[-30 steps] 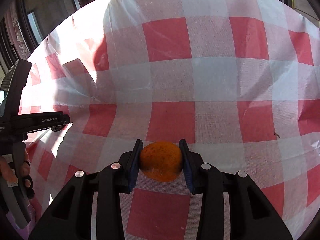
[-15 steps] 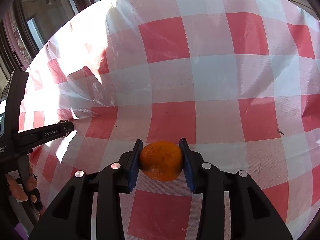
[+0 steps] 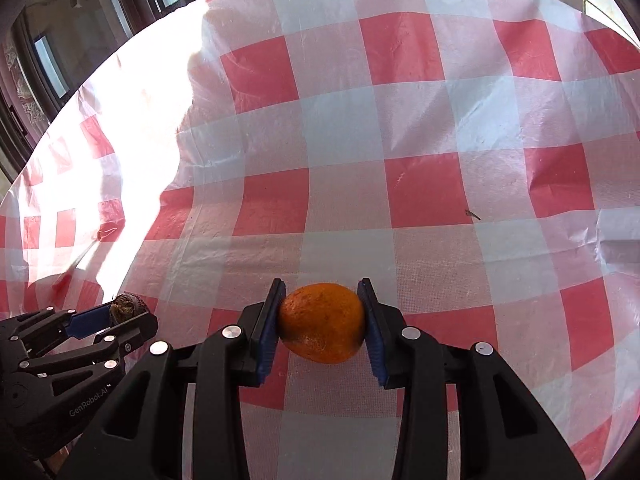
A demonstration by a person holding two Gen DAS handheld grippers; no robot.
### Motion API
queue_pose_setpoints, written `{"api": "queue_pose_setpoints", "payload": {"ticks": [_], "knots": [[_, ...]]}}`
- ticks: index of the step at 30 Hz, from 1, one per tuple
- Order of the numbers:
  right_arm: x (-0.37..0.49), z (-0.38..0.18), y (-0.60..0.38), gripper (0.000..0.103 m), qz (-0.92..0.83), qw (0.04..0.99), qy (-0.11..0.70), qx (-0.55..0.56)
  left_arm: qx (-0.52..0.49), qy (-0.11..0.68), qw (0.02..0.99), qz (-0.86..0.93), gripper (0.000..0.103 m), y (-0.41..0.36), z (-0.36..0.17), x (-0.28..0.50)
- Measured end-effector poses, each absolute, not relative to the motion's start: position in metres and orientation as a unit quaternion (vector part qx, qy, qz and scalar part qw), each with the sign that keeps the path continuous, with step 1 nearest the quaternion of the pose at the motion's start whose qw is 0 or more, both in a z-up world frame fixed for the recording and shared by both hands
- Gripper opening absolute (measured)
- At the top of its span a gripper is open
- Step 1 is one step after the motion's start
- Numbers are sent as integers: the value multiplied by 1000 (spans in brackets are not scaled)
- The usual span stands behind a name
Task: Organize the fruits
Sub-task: 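Carry the tangerine and the brown fruit over the white box with both tools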
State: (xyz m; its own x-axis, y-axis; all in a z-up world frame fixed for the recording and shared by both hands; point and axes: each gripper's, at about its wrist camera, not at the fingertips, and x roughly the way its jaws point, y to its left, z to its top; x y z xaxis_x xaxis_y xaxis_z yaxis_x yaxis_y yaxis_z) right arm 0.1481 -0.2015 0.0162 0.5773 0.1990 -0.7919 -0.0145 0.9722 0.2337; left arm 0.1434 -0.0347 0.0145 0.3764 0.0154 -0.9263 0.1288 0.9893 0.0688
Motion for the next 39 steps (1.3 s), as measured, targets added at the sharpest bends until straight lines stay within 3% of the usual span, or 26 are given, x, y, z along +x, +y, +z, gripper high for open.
{"api": "queue_pose_setpoints", "payload": {"ticks": [14,27,39], "knots": [[33,44,-243,37,-50,875,468,115,132,523,823,-181,41,-104,58,72],[-83,90,-190,37,-92,878,453,126,133,488,822,-263,41,-56,117,-33],[-131,131,-119,37,-68,896,415,139,135,436,850,-262,41,23,158,-91]]}}
